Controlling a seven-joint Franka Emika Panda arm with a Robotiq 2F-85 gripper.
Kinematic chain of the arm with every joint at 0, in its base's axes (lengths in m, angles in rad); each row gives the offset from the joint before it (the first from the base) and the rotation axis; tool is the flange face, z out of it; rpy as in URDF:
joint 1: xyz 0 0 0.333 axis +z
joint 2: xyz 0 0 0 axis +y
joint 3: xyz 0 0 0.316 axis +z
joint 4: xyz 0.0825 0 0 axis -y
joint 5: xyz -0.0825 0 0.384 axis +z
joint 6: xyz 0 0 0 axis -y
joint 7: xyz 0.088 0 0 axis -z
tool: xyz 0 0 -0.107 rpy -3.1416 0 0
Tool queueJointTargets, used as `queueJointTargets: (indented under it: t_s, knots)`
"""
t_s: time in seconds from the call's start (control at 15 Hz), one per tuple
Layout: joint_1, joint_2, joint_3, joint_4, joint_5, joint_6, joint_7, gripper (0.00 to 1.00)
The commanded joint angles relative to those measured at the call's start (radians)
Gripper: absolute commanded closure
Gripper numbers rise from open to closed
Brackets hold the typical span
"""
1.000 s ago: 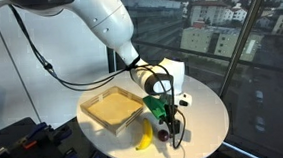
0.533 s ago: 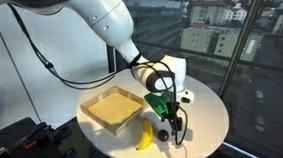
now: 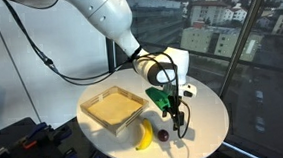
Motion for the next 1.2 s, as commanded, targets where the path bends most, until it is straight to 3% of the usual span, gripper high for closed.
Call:
queueJointTargets:
  t_s: [0.0,1.13]
  knots:
    - [0.004,-0.054,-0.008,-0.022,-0.006,-0.035,0.002,0.0]
    - [-0.003,-0.21,0.007,-0.089,0.003,-0.119,-0.058,0.0]
